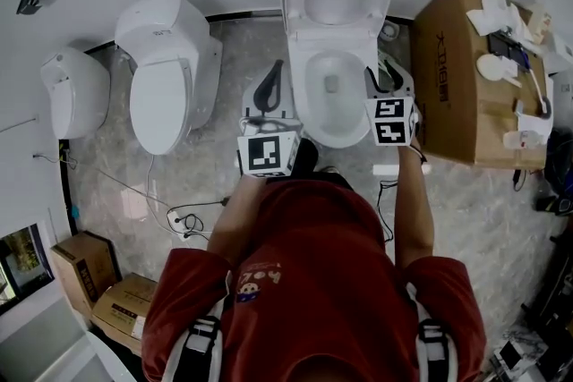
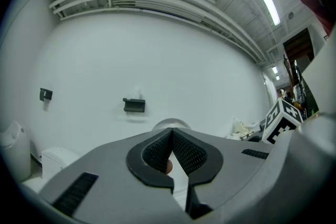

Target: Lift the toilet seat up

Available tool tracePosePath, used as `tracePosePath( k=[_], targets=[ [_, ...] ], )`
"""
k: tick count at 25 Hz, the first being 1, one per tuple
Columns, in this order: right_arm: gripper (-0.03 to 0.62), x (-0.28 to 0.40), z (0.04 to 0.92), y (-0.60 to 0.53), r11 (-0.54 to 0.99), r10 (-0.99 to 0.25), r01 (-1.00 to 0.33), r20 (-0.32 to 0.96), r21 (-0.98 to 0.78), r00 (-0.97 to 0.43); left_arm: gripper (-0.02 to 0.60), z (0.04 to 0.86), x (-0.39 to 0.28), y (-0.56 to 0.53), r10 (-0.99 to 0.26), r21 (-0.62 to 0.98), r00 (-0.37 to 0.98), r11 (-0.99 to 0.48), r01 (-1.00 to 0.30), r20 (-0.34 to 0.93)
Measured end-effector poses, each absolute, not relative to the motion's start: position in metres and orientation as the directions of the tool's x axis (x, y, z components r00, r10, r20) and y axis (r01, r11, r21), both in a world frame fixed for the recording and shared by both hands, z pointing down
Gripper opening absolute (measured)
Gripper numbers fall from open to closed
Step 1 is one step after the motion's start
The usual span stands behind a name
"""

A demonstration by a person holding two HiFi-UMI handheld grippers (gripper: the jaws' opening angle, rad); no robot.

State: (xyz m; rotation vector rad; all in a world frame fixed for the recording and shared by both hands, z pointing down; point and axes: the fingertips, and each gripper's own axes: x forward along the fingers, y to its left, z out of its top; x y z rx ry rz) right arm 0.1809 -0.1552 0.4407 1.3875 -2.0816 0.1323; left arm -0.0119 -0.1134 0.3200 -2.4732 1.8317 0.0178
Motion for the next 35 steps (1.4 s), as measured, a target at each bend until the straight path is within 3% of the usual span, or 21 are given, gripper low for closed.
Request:
tracePosePath(
  k=[6, 11, 20, 35],
  targets=[
    [0.153, 0.185, 0.405, -0.107, 0.407, -0.831, -0.91, 0.445, 0.076, -0.334, 0.009, 0.293, -0.005, -0.099, -0.958, 0.017, 0.279, -0.281, -0.96, -0.069],
    [0.144, 0.179, 0.356, -0.091, 0.461, -0.841, -0.886, 0.346, 0.056, -0.416, 0.011, 0.275, -0.003, -0.096, -0.957, -0.006, 0.283, -0.284, -0.959, -0.066],
    [0.092, 0.177, 0.276, -0.093, 0.432, -0.899, -0.9, 0.101, 0.05, -0.426, 0.01, 0.249, -0.023, -0.103, -0.964, -0.055, 0.26, -0.257, -0.965, -0.058],
    [0.025, 0.18, 0.235, -0.102, 0.359, -0.931, -0.933, -0.054, 0.038, -0.361, 0.01, 0.22, -0.028, -0.101, -0.954, -0.07, 0.283, -0.277, -0.958, -0.101]
  ],
)
